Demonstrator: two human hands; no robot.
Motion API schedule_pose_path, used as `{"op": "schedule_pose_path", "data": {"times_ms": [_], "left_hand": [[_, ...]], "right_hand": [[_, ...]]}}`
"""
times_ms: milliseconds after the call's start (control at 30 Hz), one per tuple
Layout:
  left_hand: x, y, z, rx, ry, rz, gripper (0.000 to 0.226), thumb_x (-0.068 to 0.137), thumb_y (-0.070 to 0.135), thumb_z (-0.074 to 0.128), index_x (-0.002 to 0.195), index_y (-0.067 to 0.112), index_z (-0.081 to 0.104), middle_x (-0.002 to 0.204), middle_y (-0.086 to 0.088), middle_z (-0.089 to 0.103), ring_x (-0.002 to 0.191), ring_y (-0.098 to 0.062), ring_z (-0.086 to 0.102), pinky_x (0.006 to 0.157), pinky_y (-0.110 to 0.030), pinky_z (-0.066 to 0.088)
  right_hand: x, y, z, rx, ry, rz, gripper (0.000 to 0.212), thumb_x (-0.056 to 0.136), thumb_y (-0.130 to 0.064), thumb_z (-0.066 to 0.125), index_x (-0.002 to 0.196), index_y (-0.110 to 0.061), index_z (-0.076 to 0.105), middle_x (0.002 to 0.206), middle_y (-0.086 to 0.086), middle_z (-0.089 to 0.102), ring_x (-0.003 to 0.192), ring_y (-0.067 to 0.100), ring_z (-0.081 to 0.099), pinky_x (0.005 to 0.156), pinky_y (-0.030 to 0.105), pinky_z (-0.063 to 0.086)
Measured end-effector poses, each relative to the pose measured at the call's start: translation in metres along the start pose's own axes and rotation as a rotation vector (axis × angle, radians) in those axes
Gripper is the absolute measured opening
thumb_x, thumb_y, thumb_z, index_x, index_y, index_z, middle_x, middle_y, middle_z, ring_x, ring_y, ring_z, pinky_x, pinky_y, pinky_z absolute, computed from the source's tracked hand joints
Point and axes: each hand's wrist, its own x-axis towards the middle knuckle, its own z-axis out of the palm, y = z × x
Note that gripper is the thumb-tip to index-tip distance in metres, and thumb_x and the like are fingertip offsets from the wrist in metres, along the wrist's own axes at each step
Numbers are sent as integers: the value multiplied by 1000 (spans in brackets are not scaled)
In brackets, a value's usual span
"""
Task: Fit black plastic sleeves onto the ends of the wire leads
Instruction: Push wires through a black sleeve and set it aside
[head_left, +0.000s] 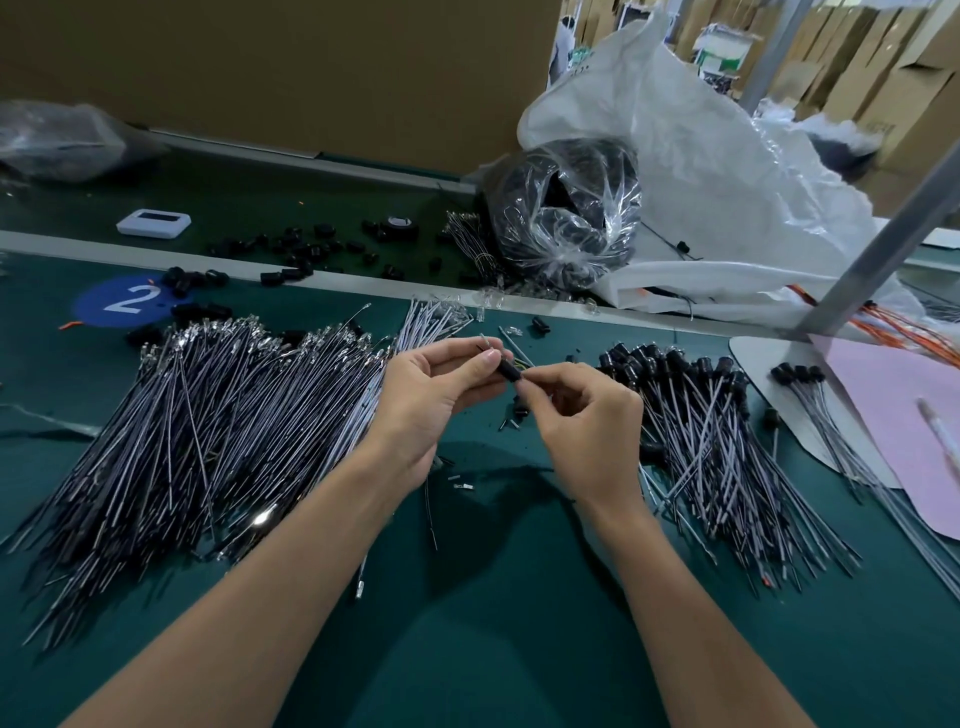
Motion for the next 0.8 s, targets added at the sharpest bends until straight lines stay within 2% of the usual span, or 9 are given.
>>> {"op": "schedule_pose_path", "data": {"times_ms": [133,233,333,400,500,567,633,700,800], "left_hand": [[-1,1,1,26,-6,-2,10,79,2,68,86,3,74,86,-10,76,80,-17,72,69,-22,58],[-2,2,0,54,-16,-7,11,77,5,71,86,3,75,85,-10,76,79,-17,72,69,-23,58],[-3,1,3,147,-11,13,8,80,6,71,86,8,76,82,-5,76,77,-13,71,70,-22,58],[-2,5,2,138,55,56,8,84,7,68,87,9,75,84,-4,76,77,-13,71,75,-26,59],[4,19,-11,-54,264,103,8,87,9,64,89,11,73,84,-5,76,78,-16,72,75,-28,60],[6,25,-20,-139,380,135,8,88,8,65,91,10,72,81,-4,76,76,-16,73,72,-25,59],[6,25,-22,-156,414,155,7,90,7,64,89,9,71,77,-3,75,74,-15,72,72,-23,58],[7,25,-22,-174,403,138,8,90,5,63,87,9,70,76,-3,75,73,-15,72,71,-23,58],[10,25,-26,-178,343,38,9,91,0,60,94,6,67,79,-7,75,74,-18,72,69,-24,59]], "right_hand": [[1,-1,-1,48,-37,79,18,75,-10,82,91,-15,76,68,-3,69,60,9,62,61,11,47],[1,-4,0,50,-51,36,19,76,-17,82,95,-15,77,65,-5,65,55,9,53,58,13,42],[1,-5,0,15,-36,-1,14,78,-19,81,90,-12,78,70,-3,64,56,7,48,59,14,37],[2,-3,-2,-14,-24,11,12,76,-17,82,87,-13,78,79,-3,63,61,8,52,61,13,38],[4,3,-7,-33,-26,64,12,74,-16,84,84,-15,78,93,-3,63,75,13,58,68,14,42],[5,6,-7,-72,-63,70,11,74,-18,84,83,-16,78,97,-4,64,86,10,59,76,18,43],[5,5,-6,-66,-94,73,11,74,-18,84,83,-16,78,97,-7,67,87,2,60,78,14,43],[7,3,-8,81,-102,162,10,75,-15,83,83,-16,78,94,-9,71,81,1,65,75,15,48],[11,-1,-16,545,-65,376,14,73,-11,79,86,-13,74,93,-2,75,84,10,70,78,24,55]]}}
